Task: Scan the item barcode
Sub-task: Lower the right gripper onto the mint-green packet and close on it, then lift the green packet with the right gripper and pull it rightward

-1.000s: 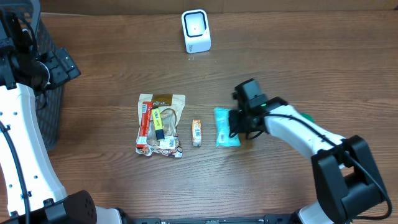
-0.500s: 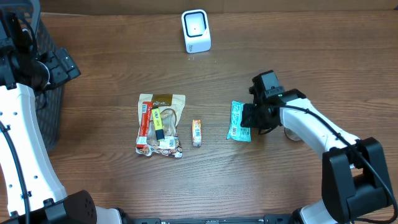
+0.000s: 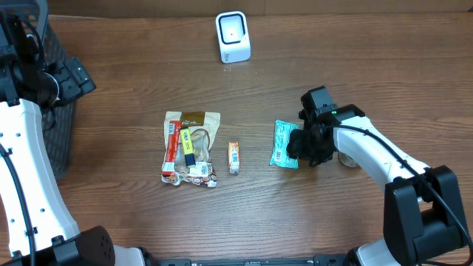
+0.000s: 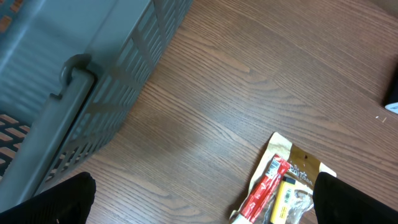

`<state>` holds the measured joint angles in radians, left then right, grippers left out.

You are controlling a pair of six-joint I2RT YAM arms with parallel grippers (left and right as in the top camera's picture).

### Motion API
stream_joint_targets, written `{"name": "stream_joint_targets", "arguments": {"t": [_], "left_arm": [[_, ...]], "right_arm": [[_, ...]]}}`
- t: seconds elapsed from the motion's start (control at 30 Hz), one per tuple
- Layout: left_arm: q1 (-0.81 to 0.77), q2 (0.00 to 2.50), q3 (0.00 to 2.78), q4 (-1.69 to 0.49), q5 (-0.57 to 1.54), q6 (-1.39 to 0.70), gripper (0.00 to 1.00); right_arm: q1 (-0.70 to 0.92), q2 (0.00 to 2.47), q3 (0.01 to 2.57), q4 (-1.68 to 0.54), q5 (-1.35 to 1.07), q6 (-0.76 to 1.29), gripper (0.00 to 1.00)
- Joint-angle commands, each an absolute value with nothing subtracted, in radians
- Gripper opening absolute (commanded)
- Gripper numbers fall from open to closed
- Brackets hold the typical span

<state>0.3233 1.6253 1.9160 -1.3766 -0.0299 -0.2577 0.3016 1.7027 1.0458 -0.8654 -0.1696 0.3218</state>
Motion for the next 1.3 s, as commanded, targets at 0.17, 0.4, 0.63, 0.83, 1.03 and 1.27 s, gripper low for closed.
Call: {"name": "stream_joint_targets", "arguments": {"t": [0.17, 0.4, 0.63, 0.83, 1.03, 1.27], "left_arm": [[0.325, 1.62, 1.933, -1.377, -0.026, -0.25, 1.0], [0.325, 1.62, 1.933, -1.377, -0.026, -0.25, 1.0], [0.325, 1.62, 1.933, -1.377, -0.026, -0.25, 1.0], [0.325, 1.62, 1.933, -1.377, -0.026, -0.25, 1.0], [0.325, 1.62, 1.933, -1.377, -0.026, -0.25, 1.0], [0.325, 1.62, 1.933, -1.377, -0.026, -0.25, 1.0]], "right_arm": [[0.317, 1.679, 0.953, -0.763, -0.316, 0.415, 0.5], [0.392, 1.679, 0.936, -0.694, -0.421, 0.447, 0.5], [0.459, 1.679, 0.939, -0.595, -0.477, 0.446, 0.51], [0.438, 1.656, 1.011, -0.656, -0.502, 0.407, 0.5], [0.375, 1.607, 1.144, -0.833, -0.352, 0.305, 0.52], [0.269, 1.61, 1.166, -0.903, -0.184, 0.304, 0.56]]}}
